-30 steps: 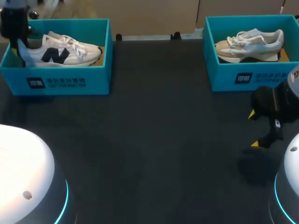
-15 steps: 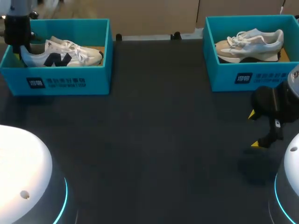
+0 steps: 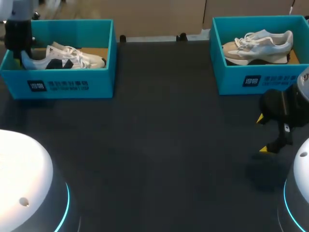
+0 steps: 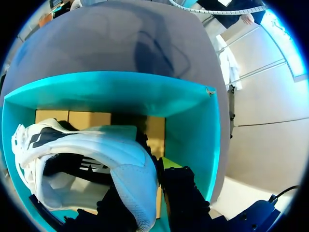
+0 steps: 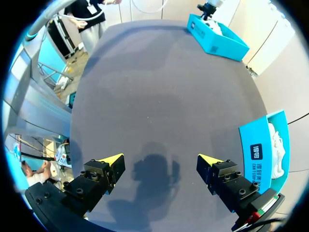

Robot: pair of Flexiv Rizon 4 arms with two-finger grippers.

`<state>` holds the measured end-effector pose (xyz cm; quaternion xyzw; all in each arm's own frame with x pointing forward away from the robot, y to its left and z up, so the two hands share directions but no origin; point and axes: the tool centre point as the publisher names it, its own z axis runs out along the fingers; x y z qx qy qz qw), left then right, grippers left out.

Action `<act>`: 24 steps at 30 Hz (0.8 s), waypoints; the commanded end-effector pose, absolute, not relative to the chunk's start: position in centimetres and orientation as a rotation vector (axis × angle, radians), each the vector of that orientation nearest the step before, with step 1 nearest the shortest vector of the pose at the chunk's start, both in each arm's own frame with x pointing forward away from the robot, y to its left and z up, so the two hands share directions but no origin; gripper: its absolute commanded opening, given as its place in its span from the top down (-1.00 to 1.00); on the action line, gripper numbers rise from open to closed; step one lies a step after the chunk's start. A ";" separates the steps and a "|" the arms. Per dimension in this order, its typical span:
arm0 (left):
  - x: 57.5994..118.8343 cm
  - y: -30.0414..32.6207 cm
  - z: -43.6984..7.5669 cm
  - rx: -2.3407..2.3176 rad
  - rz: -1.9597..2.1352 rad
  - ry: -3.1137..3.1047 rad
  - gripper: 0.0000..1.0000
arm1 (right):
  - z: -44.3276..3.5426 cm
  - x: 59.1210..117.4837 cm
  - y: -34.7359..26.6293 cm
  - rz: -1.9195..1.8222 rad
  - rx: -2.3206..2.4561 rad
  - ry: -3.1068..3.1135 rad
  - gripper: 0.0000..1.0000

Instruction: Take the shoe out of the shoebox, open the shoe tongue, remove and reinsert the insole, then place the shoe into the shoebox

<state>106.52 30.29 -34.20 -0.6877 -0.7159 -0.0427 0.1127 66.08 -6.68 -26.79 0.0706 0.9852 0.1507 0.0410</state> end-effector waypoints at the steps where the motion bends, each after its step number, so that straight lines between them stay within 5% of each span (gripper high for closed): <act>1: 106.4 30.6 -34.6 -2.025 -0.116 -2.097 1.00 | -26.8 65.9 -6.7 0.460 0.217 3.014 -1.00; 24: 106.4 30.2 -37.4 -2.016 -0.069 -2.079 1.00 | -26.8 65.9 -6.7 0.460 0.217 3.014 -1.00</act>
